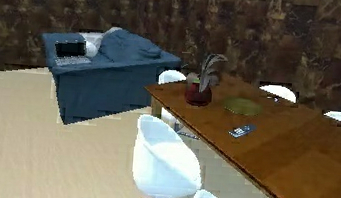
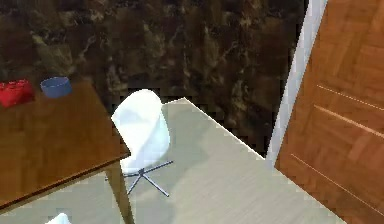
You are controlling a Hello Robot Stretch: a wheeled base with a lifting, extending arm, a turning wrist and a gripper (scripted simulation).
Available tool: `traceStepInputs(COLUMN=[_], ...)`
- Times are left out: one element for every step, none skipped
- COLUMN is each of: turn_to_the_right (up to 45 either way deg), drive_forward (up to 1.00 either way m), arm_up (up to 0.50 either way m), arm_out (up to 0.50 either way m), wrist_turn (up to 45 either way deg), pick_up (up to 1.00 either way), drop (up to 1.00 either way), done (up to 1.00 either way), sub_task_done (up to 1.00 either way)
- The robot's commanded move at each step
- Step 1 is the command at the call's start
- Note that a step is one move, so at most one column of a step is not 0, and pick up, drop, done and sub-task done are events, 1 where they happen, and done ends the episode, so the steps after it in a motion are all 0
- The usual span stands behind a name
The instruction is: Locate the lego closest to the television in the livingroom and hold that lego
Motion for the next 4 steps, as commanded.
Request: traceStepInputs(turn_to_the_right=[45.0, 45.0, 3.0, 0.0], drive_forward=[0.00, 0.00, 0.00, 1.00], arm_up=[0.00, 0.00, 0.00, 0.00], arm_out=[0.00, 0.00, 0.00, 0.00], wrist_turn=[0.0, 0.0, 0.0, 0.0], pick_up=[0.00, 0.00, 0.00, 0.00], drop=[0.00, 0.00, 0.00, 0.00], done=[0.00, 0.00, 0.00, 0.00], sub_task_done=[0.00, 0.00, 0.00, 0.00])
